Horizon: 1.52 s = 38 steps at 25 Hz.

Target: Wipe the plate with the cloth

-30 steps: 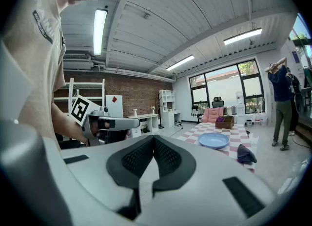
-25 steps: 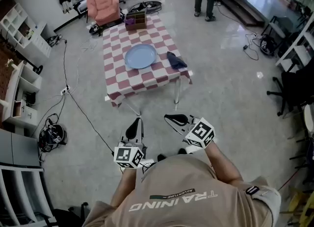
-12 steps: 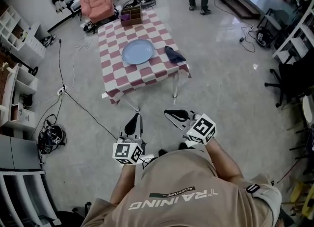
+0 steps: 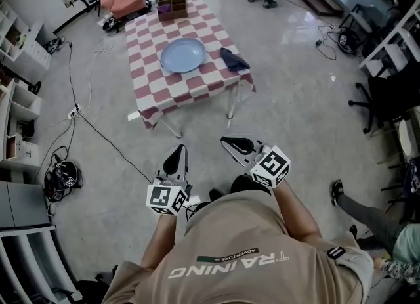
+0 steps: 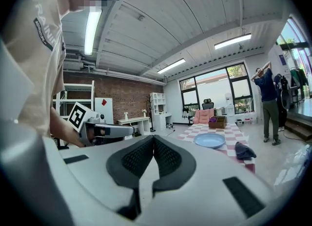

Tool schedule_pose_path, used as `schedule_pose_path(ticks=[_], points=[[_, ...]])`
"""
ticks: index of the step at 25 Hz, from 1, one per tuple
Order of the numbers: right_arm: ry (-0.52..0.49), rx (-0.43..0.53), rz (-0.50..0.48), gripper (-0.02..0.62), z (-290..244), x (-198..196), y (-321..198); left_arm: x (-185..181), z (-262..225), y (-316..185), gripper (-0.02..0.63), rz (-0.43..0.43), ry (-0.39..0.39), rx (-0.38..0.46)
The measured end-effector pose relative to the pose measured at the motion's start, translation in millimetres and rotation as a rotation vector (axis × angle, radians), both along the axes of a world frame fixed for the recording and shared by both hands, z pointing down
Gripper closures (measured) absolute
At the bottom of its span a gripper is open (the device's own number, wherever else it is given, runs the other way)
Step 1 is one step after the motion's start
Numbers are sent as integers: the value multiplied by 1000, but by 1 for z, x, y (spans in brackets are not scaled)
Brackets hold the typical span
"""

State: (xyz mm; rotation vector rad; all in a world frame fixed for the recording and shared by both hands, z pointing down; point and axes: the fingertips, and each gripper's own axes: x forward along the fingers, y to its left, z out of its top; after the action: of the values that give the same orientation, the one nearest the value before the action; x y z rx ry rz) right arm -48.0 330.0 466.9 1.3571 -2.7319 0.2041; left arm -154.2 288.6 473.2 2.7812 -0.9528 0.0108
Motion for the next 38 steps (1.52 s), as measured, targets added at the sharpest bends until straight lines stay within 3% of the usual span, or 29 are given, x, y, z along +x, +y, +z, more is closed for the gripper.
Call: schedule_pose_path(ticks=[10, 26, 38], points=[[7, -14, -10, 578, 4, 11, -42, 13, 8, -38, 594, 0, 14, -37], [41, 6, -84, 578, 6, 101, -189, 105, -6, -173, 594, -77, -19, 9], [33, -32, -161, 578, 21, 128, -254, 139, -3, -236, 594, -125, -25, -7]])
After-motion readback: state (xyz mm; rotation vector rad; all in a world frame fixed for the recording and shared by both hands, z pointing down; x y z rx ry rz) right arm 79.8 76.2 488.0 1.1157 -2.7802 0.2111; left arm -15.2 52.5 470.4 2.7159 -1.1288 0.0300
